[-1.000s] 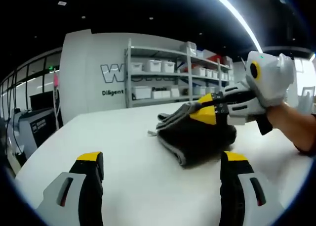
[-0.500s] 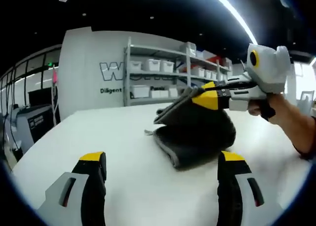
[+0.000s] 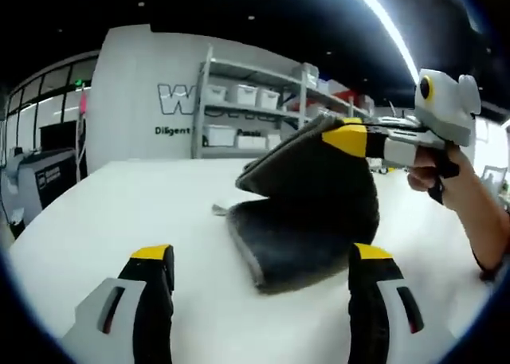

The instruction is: Open the folded towel by lifting each exposed corner and separating the folded layers until the towel lies flat within the target outline without major curled edges

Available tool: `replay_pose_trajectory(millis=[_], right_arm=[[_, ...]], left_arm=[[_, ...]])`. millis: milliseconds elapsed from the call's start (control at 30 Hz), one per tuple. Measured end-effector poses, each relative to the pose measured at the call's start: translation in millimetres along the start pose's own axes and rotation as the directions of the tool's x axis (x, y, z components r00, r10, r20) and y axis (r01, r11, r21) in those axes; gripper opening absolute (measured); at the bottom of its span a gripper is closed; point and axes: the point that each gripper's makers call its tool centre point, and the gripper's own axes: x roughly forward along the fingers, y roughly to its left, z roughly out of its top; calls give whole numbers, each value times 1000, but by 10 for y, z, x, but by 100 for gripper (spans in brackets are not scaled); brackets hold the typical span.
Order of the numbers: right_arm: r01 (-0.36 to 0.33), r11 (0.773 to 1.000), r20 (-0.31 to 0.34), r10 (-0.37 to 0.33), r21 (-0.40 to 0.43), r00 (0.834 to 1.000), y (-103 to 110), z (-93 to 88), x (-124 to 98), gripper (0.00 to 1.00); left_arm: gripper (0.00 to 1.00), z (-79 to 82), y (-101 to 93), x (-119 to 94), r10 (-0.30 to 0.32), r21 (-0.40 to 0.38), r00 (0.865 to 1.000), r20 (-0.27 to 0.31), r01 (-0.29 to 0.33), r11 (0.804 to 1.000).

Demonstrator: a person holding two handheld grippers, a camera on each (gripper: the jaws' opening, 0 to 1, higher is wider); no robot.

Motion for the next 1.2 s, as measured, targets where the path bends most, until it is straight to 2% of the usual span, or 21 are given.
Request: replay_pose_trajectory(millis=[167, 233, 300, 367, 500, 633, 800, 967, 1067, 1200], right_arm=[[5, 1000, 7, -5, 19, 1000, -39, 23, -25, 0], [5, 1000, 7, -5, 19, 1000, -36, 21, -33, 0], [4, 1000, 6, -4, 25, 1000, -30, 12, -33, 0], [3, 1000, 3, -3, 28, 1000, -30, 2, -26, 0], [10, 999, 1, -10, 30, 1000, -53, 1, -43, 0], [19, 999, 6, -20, 40, 1000, -97, 9, -72, 0], [22, 998, 5, -22, 58, 1000, -130, 15, -80, 0], [30, 997, 0, -30, 72, 1000, -162, -12, -106, 0], [38, 996, 0, -38, 87, 999, -207, -23, -135, 0], [71, 993, -6, -71, 96, 997, -312, -62, -209, 0]], left_arm=[[86, -185, -68, 156, -15, -28, 999, -40, 14, 1000], [81, -232, -78, 169, -7, -21, 999, -46, 6, 1000], [75, -200, -68, 165, 9, -7, 999, -33, -9, 1000], [74, -187, -133, 186, -23, -55, 1000, -17, 22, 998], [66, -227, -144, 193, -21, -45, 999, -27, 20, 999], [59, -197, -103, 168, -19, -119, 1000, -2, 19, 993], [49, -254, -131, 175, -5, -106, 1000, -25, 2, 994], [33, -264, -158, 176, -9, -91, 999, -31, 7, 996], [27, -280, -160, 185, -16, -94, 999, -38, 13, 995], [16, -284, -164, 193, -4, -53, 999, -42, 2, 999]])
